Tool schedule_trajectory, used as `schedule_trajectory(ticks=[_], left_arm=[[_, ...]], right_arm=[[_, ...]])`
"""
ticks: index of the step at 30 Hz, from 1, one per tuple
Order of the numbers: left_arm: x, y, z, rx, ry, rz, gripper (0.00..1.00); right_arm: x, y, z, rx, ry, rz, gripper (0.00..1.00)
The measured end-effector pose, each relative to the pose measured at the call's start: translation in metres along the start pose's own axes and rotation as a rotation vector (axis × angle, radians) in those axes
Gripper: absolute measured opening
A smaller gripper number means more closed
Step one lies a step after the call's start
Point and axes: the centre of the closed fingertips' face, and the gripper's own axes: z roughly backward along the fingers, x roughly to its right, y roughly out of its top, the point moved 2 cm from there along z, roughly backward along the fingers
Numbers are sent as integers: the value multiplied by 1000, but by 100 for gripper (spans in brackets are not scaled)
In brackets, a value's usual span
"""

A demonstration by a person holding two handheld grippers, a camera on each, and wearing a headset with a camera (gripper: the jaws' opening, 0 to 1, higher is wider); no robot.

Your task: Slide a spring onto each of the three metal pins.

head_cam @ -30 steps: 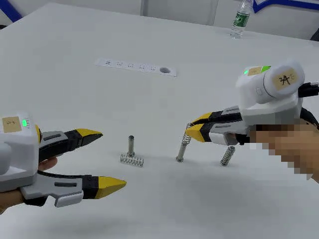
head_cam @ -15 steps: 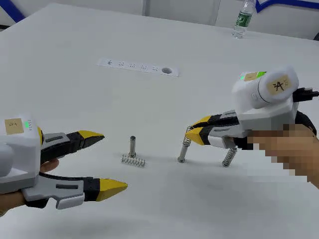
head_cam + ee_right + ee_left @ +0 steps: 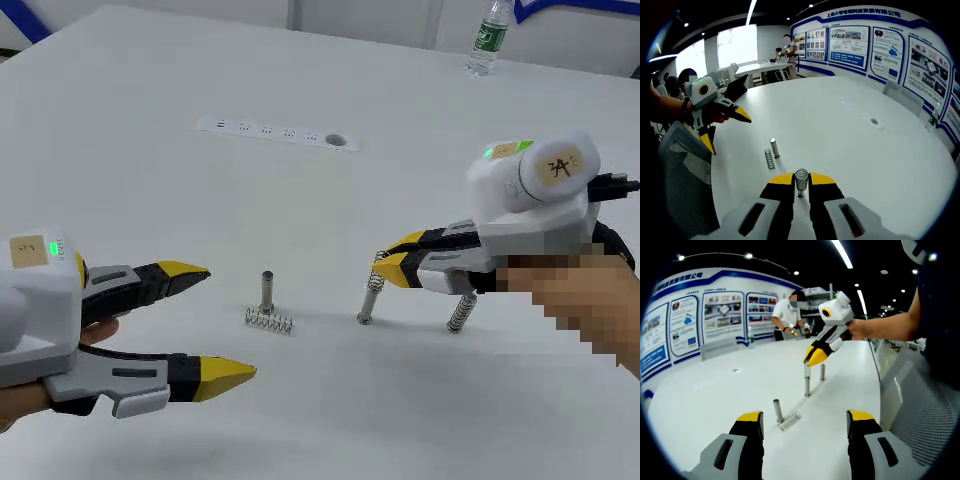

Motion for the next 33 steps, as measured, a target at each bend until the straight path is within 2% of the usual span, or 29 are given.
schedule_trajectory(ticks=[11,33], left_arm=[[-1,-1,-1,1,-3,3,69],[-1,-2,0,3,2,7,69]], right_arm=[[0,-8,-8,-28,-3,9,12],[-1,-42,-32,-111,6,13,12]])
